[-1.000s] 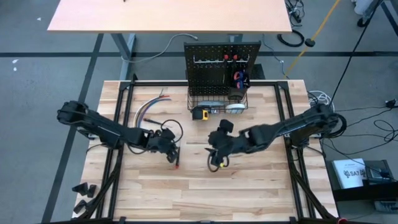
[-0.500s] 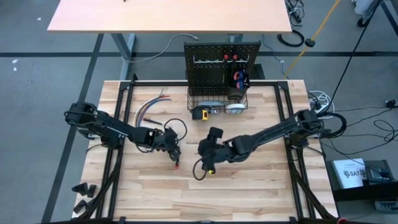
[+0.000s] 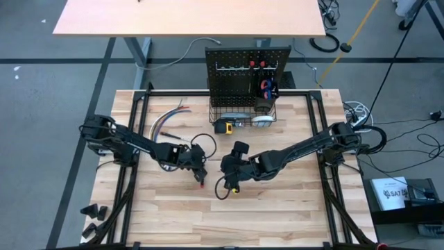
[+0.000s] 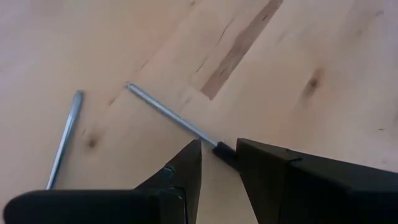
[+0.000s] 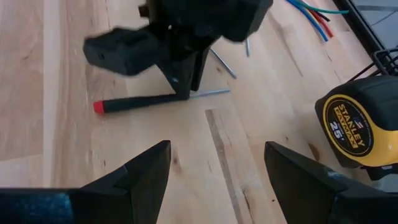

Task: Hang tools onto peg board
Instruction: Hang the black screwdriver on the pegboard

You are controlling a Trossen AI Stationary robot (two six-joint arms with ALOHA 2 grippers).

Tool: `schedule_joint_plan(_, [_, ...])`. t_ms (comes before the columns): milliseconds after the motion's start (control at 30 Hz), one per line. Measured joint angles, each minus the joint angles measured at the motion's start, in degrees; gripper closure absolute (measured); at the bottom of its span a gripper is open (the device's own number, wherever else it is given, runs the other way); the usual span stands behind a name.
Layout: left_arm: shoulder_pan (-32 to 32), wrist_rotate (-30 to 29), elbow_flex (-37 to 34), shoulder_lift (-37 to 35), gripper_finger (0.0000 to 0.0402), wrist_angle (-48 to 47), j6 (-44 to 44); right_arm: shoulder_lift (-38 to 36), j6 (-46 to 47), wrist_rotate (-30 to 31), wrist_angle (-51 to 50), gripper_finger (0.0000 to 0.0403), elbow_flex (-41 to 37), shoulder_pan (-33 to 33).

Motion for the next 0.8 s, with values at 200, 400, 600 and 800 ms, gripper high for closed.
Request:
schedule_joint_plan(200, [0.0,-1.2,4.5,6.0,0.0294,-1.3,2.0,0.0,0.5,0.0,0.0,0.0151,0.0,0.2])
schedule_joint_plan(400, [-0.1,-1.2,10.8,10.6,0.0294,-10.3,8.0,0.0,1.5,-0.2,-0.7,0.0151,0.0,0.3])
schedule_joint_plan(600, [-0.8,-1.6,11.7,11.4,0.0294,-9.5,13.7,-0.1,2.8,-4.6,-1.0,0.0151,0.0,0.5])
schedule_joint_plan(800, [-1.3,-1.4,11.7,11.5,0.032,-8.8,19.5,-0.1,3.0,-6.7,-1.0,0.0151,0.0,3.0])
